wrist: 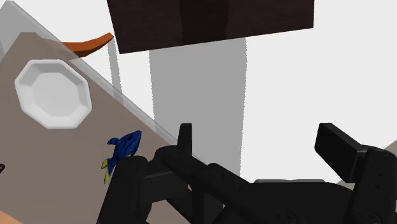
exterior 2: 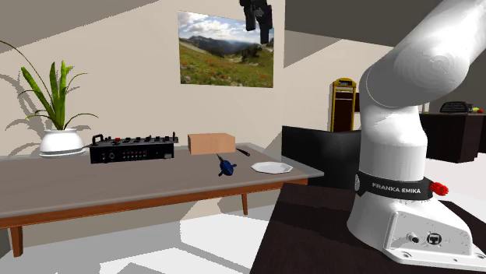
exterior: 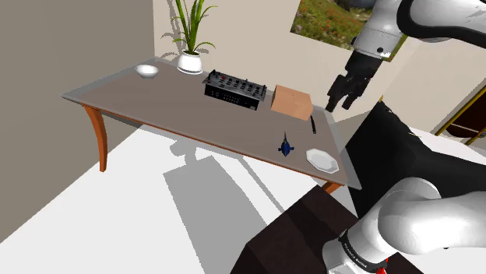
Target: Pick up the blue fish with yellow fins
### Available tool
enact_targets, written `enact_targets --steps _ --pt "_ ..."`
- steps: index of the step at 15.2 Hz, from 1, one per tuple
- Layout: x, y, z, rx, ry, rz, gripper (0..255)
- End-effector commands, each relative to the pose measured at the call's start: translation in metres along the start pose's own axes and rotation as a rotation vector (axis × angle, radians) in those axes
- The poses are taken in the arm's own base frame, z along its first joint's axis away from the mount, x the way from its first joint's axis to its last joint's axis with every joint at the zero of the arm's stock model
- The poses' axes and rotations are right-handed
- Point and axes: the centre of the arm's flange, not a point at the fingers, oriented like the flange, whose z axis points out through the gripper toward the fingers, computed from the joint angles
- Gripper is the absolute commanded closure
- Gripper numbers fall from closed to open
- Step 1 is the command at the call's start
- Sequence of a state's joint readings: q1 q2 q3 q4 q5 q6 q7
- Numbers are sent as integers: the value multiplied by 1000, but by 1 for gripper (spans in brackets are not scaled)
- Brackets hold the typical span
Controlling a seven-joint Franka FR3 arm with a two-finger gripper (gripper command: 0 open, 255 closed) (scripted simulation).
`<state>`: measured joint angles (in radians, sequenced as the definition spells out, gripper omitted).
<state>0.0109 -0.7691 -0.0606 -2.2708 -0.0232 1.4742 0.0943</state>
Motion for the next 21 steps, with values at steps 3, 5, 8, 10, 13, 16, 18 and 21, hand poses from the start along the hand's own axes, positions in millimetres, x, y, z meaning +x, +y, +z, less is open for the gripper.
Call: enact_targets --steps 3,5,8,10,13,16,18,21 --pt "17 6 18 -10 1 28 0" --pt "34 12 37 -19 3 56 0" --pt "60 23 64 -33 5 98 0" --pt "76 31 82 -43 6 126 0" --pt "101 45 109 -57 8 168 0" --pt "125 60 136 -71 10 211 0" --pt "140 70 154 -81 11 239 0" --pt "163 87 180 -95 13 281 0"
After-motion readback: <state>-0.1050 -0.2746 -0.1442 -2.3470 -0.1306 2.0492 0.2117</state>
